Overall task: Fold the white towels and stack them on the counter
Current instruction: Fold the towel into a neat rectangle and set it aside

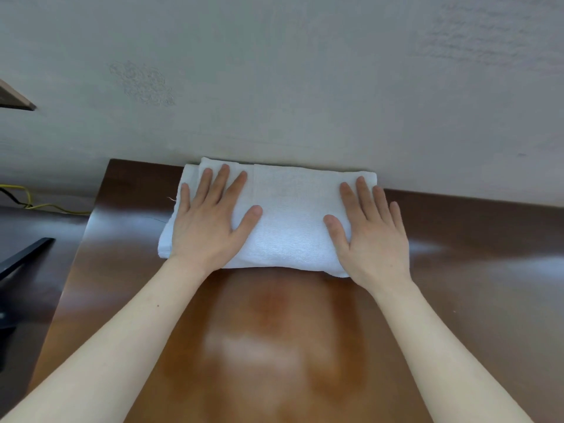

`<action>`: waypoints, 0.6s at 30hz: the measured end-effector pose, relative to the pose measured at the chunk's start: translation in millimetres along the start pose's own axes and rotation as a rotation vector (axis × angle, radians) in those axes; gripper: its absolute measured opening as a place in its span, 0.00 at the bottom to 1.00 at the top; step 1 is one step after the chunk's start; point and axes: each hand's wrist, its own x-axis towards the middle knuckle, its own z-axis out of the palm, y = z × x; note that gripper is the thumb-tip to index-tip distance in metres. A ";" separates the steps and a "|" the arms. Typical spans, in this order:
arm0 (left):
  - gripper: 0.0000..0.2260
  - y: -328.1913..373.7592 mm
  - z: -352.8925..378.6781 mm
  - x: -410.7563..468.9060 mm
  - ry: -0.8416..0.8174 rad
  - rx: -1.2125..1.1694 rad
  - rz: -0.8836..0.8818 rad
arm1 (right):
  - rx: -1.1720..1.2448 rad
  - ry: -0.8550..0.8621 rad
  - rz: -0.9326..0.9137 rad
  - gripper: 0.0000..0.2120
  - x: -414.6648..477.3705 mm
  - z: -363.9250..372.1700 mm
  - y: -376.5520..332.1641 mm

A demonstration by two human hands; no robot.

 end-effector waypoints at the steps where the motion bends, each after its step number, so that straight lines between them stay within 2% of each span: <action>1: 0.35 -0.7 -2.6 -0.7 0.005 0.009 -0.026 | 0.008 0.003 0.029 0.35 -1.5 -1.5 1.8; 3: 0.36 5.8 -7.5 -2.4 0.031 0.007 -0.035 | 0.022 0.038 0.058 0.37 -3.5 -4.7 -4.3; 6: 0.35 38.1 -7.2 -0.6 0.063 -0.085 0.046 | 0.083 0.093 -0.003 0.35 0.3 -7.1 -31.0; 10: 0.35 60.6 4.6 8.4 -0.043 -0.001 0.064 | 0.038 0.005 -0.082 0.34 9.4 1.7 -44.9; 18: 0.34 6.9 3.7 10.4 -0.024 0.017 0.004 | 0.035 0.035 -0.035 0.35 12.5 7.1 -20.9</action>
